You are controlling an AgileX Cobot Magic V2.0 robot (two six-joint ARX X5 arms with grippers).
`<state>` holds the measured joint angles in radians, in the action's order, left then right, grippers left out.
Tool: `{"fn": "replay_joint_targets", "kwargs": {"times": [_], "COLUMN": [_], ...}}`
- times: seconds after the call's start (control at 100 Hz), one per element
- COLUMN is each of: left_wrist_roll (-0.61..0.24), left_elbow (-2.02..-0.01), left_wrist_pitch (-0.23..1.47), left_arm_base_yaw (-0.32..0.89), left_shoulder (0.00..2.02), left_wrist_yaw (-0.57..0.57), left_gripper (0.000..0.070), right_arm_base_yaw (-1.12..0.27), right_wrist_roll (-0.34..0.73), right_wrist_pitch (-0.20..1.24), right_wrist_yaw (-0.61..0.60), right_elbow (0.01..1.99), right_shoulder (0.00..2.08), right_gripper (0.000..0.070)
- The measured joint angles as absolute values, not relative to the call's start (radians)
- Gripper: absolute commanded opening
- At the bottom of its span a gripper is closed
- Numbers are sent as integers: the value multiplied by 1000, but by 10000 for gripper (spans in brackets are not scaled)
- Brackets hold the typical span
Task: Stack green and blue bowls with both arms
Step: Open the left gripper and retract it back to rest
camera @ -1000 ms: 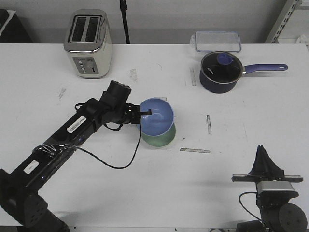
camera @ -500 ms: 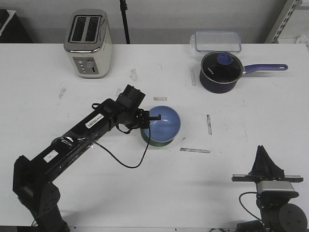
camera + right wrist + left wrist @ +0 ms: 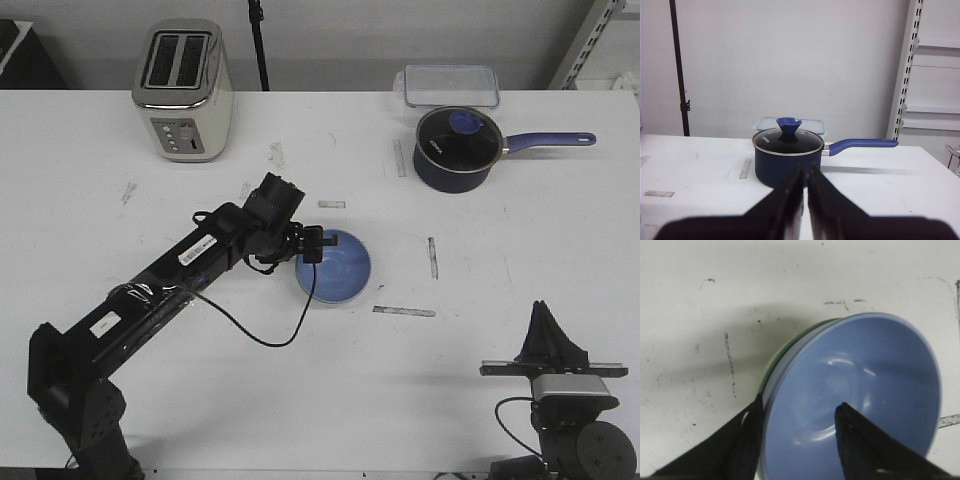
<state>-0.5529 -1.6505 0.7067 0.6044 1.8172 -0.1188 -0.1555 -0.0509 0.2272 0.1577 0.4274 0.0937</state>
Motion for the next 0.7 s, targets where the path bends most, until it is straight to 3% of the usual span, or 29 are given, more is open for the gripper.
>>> {"fn": "replay_joint_targets", "kwargs": {"times": [0.35,0.51,0.55,0.64,0.7], "left_wrist_roll": [-535,-467,-443,-383,-341], "left_elbow": [-1650,-1565,-1529,-1448,-1395], "left_wrist_pitch": [702,572,530,432,381], "left_arm_base_yaw": [604,597,592,575,561], "left_shoulder": [1670,1560,1526,1456,1412], "left_wrist_yaw": [-113,-52,-37,-23,-23], "left_gripper": [285,276,263,160,151], "right_arm_base_yaw": [-155,-155,-155,-155,-155], "right_wrist_roll": [-51,-51,-51,-51,-51], "right_wrist_pitch": [228,228,228,228,228], "right_wrist_yaw": [158,158,158,158,158], "right_elbow": [427,427,427,427,427], "right_shoulder": [94,94,94,94,94], "right_gripper": [10,10,10,10,10]}}
